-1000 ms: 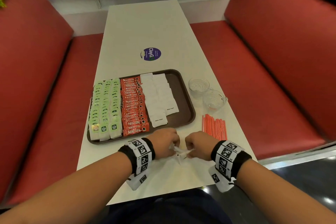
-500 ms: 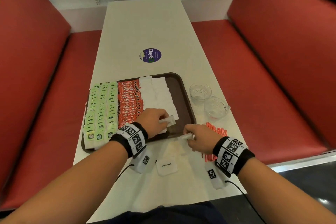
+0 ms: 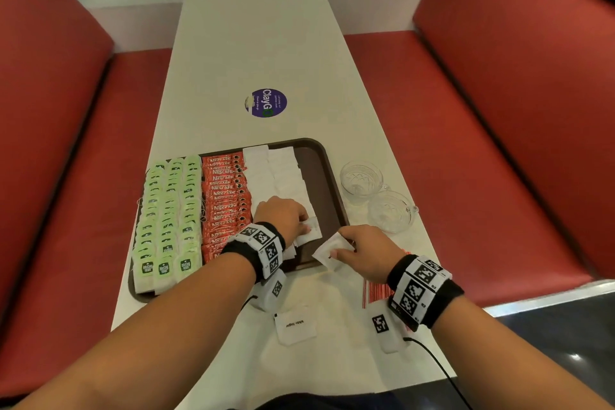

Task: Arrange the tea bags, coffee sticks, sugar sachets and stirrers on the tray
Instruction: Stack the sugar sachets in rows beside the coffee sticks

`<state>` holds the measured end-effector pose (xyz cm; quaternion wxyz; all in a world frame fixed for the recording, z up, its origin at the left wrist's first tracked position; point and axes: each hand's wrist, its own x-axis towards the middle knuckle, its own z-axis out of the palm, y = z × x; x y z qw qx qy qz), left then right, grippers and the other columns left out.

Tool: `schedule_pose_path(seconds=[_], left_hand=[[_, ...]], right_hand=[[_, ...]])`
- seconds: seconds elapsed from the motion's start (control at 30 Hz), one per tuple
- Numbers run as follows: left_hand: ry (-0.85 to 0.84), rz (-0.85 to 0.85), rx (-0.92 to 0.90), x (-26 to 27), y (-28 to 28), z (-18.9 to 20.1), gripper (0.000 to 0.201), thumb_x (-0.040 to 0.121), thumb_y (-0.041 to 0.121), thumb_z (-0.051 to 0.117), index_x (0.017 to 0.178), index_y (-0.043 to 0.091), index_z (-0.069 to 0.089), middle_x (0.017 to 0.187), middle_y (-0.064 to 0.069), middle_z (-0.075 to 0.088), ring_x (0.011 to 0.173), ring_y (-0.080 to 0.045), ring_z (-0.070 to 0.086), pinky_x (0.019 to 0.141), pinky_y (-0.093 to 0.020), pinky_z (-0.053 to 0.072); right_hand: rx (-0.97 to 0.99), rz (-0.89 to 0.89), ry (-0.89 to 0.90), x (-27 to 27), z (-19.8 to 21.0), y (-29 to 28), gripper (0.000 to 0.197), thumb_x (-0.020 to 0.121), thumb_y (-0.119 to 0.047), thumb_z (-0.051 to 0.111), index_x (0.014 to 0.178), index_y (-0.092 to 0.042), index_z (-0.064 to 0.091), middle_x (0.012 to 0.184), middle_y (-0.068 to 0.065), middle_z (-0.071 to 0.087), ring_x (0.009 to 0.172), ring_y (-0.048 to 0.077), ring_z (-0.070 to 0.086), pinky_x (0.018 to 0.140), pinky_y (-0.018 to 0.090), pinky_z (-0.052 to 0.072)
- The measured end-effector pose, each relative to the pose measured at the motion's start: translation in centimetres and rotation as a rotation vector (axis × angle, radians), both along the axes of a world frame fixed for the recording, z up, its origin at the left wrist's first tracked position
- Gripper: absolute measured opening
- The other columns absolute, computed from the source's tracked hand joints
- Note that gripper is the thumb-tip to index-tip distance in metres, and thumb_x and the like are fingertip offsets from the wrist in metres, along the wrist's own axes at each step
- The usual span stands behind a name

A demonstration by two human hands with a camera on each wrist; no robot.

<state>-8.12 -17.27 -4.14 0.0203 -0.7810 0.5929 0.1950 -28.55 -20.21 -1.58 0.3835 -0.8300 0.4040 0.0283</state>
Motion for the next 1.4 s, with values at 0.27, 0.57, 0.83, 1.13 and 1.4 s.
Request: schedule_pose_path(seconds=[0.27, 0.57, 0.83, 1.13, 1.4], left_hand=[[0.226, 0.045, -0.162, 0.4, 0.2, 1.4, 0.027, 0.09, 0.054, 0.061, 0.1, 0.029, 0.068, 0.097, 0.009, 0.066, 0.091, -0.012, 0.061, 0.083, -0.033, 0.05], [0.296, -0.001, -0.145, 1.2, 2.4, 2.6, 0.025, 0.09, 0.04, 0.069, 0.109, 0.024, 0.071, 0.096, 0.009, 0.068, 0.083, -0.008, 0.058, 0.071, -0.019, 0.041], [0.194, 0.043, -0.04, -0.2, 2.8, 0.9, 0.025, 0.082, 0.043, 0.077, 0.098, 0.03, 0.063, 0.092, 0.007, 0.066, 0.089, -0.016, 0.06, 0.081, -0.032, 0.05], [-0.016, -0.155, -0.063, -0.7, 3.4, 0.1, 0.03, 0.085, 0.053, 0.068, 0.11, 0.036, 0.066, 0.114, 0.007, 0.059, 0.105, -0.02, 0.05, 0.089, -0.038, 0.043], [-0.053, -0.194, -0.075, -0.4, 3.9, 0.7, 0.032, 0.09, 0.055, 0.06, 0.116, 0.037, 0.064, 0.118, 0.008, 0.059, 0.107, -0.02, 0.05, 0.089, -0.038, 0.04]], right_hand=[[0.042, -0.077, -0.043, 1.3, -0.1, -1.0, 0.016, 0.1, -0.024, 0.057, 0.089, -0.014, 0.062, 0.076, 0.001, 0.062, 0.07, 0.017, 0.06, 0.066, 0.032, 0.049], [0.104, -0.118, -0.091, 3.5, -0.4, -1.7, 0.026, 0.099, -0.012, 0.052, 0.123, -0.017, 0.061, 0.105, 0.001, 0.071, 0.082, 0.012, 0.064, 0.078, 0.024, 0.055], [0.187, -0.038, 0.076, 4.8, -0.3, -2.2, 0.072, 0.095, 0.004, 0.046, 0.158, -0.014, 0.018, 0.156, 0.003, 0.041, 0.143, 0.024, 0.04, 0.111, 0.031, 0.037], [0.191, -0.01, 0.079, 4.7, -0.4, -1.7, 0.068, 0.092, 0.007, 0.045, 0.155, -0.012, 0.026, 0.153, 0.008, 0.046, 0.138, 0.026, 0.045, 0.108, 0.032, 0.043], [0.117, 0.06, 0.092, 4.8, -0.7, -1.0, 0.053, 0.091, -0.006, 0.049, 0.142, -0.018, 0.036, 0.122, 0.012, 0.065, 0.103, 0.028, 0.064, 0.092, 0.044, 0.055]])
